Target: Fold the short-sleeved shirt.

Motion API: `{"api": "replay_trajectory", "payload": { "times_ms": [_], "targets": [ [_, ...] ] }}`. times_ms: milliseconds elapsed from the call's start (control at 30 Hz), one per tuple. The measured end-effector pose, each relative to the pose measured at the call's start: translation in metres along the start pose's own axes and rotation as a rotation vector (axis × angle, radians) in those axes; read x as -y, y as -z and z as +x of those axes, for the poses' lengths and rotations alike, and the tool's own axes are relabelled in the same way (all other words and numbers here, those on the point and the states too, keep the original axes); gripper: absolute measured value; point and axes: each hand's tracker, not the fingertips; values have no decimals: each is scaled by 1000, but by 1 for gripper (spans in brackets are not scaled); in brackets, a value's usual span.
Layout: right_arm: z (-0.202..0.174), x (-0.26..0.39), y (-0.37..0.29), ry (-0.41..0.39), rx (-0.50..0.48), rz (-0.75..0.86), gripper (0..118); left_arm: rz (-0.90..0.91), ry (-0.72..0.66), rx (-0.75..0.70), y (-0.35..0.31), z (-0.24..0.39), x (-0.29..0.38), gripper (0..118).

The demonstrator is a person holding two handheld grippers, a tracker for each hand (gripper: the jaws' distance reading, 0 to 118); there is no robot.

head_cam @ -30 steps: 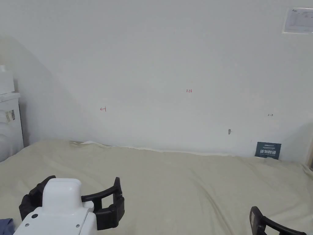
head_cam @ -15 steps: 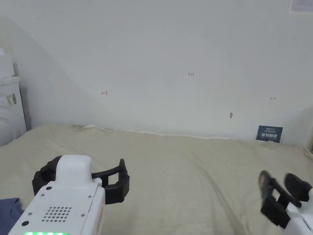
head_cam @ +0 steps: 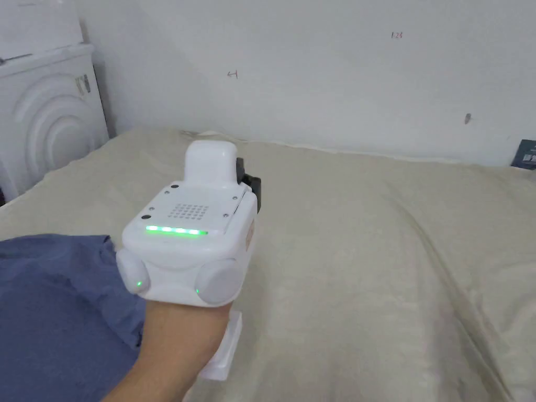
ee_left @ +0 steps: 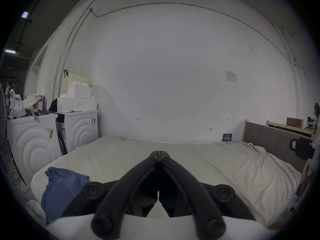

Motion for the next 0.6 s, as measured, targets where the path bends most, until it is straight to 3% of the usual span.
{"api": "replay_trajectory", "payload": {
  "times_ms": [233, 333, 467, 567, 600],
  "targets": [
    [-4, 3, 9, -6, -76, -34, 0, -94, -26, -10, 28, -1, 17, 0],
    [-2, 9, 12, -11, -104, -30, 0, -87, 24, -30, 29, 1, 23, 0],
    [12, 19, 23, -6, -112, -40, 0, -104, 58, -44, 34, -2, 28, 0],
    [23, 29, 35, -78, -46, -50, 0, -109, 83, -24, 38, -7, 35, 0],
    [25, 30, 39, -65, -57, -60, 0, -115, 88, -26, 50, -9, 41, 0]
  ]
}}
